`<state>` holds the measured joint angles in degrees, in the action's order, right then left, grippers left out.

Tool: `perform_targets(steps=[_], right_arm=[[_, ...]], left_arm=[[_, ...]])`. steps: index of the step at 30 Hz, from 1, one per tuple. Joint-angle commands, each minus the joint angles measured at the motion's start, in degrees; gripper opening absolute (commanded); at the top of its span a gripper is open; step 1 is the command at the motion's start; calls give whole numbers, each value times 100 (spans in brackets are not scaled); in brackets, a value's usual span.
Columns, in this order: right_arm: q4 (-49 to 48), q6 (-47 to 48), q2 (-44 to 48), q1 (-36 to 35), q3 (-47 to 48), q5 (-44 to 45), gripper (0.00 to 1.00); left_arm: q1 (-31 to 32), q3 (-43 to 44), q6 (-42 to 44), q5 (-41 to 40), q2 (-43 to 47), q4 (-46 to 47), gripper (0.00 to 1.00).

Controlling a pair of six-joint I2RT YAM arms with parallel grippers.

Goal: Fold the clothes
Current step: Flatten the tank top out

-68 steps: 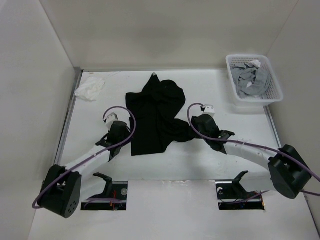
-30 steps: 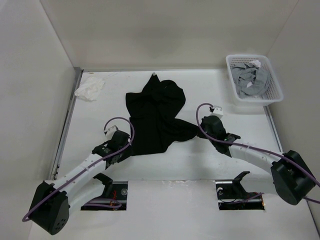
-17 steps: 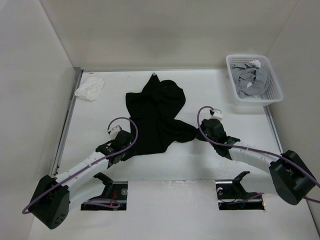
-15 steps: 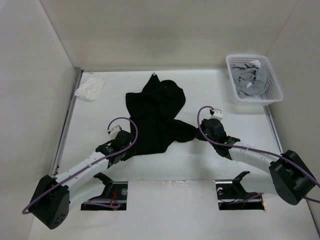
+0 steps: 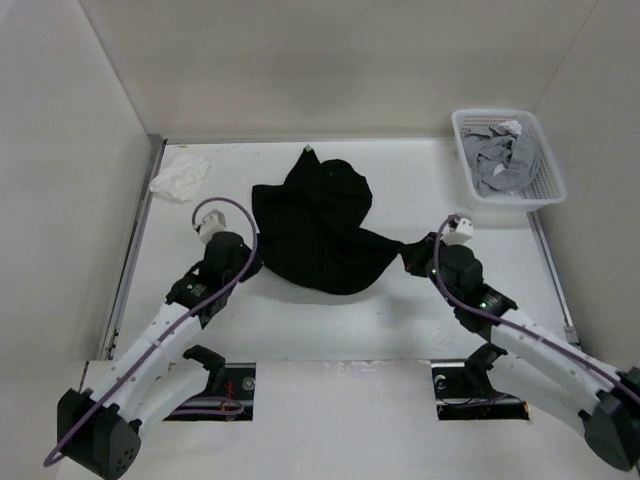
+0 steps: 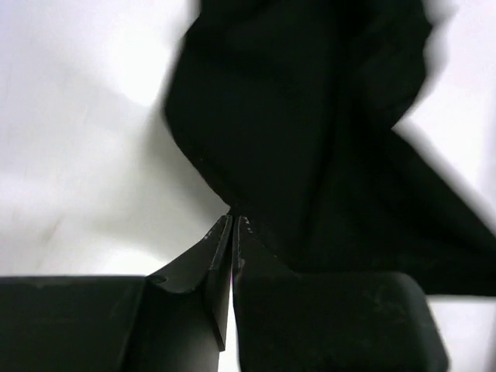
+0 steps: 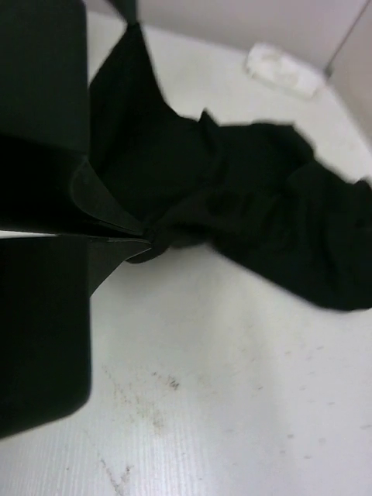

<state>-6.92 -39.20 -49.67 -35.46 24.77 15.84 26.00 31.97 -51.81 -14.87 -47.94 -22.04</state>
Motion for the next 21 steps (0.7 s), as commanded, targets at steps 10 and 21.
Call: perform_targets(steps=[10, 21], right_arm=[[1738, 1684, 1550, -2703, 3925, 2860, 0], [-196, 5782, -577, -4667, 7725, 3937, 0]], left_arm=[[-293, 3542, 1234, -885, 1103, 1342, 0], [-319, 6110, 1885, -982, -29, 1527, 1]])
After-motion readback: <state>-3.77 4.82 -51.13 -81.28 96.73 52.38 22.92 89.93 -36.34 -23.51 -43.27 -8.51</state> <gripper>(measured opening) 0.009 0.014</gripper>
